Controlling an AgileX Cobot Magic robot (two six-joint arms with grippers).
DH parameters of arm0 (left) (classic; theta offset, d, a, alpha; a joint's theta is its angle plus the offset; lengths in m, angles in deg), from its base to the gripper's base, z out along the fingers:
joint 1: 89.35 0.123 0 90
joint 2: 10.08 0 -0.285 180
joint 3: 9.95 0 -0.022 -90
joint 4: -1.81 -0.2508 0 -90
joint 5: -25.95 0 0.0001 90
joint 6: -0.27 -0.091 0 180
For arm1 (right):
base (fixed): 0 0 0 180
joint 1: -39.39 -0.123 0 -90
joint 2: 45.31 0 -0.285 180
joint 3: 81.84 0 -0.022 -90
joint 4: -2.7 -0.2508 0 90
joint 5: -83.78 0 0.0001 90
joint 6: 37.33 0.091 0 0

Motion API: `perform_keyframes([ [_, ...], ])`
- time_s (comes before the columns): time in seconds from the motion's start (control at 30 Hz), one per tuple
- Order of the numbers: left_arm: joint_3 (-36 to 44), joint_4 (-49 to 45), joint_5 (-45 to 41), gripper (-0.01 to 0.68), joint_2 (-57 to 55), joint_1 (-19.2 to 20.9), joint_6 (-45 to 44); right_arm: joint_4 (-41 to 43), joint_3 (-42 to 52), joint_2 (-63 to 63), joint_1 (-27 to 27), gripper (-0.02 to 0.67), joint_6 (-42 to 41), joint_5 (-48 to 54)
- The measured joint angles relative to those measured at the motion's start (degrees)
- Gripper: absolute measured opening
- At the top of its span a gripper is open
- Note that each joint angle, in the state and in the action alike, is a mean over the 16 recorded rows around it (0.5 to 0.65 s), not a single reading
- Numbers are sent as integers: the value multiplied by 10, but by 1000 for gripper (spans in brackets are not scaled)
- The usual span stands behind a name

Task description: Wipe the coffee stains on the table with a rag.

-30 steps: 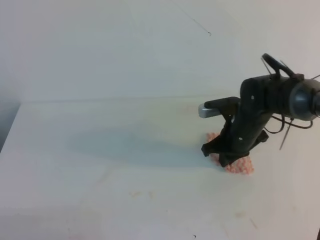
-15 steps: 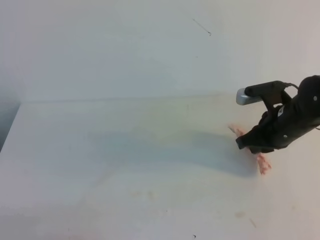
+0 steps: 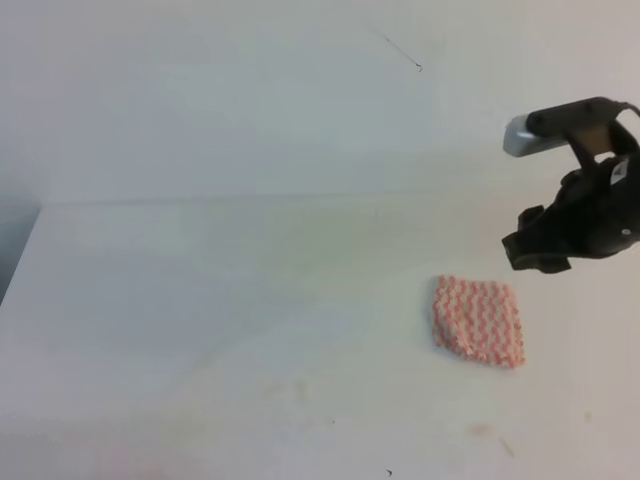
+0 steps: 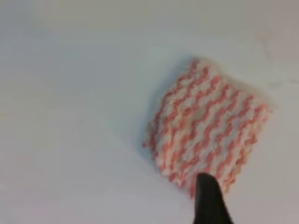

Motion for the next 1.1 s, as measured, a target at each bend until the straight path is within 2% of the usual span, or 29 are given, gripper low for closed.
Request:
perform_keyframes([
  [0.23,0,0,0,1,0,0,0,34,9,122,0,150,6,37],
  [0.43,0,0,0,1,0,0,0,68,65,269,0,25,43,-1],
  [0.67,0,0,0,1,0,0,0,164,210,464,0,0,163,-105],
  [0.9,0,0,0,1,0,0,0,355,378,609,0,-2,368,-168],
  [1.1,0,0,0,1,0,0,0,490,469,662,0,-2,500,-174],
])
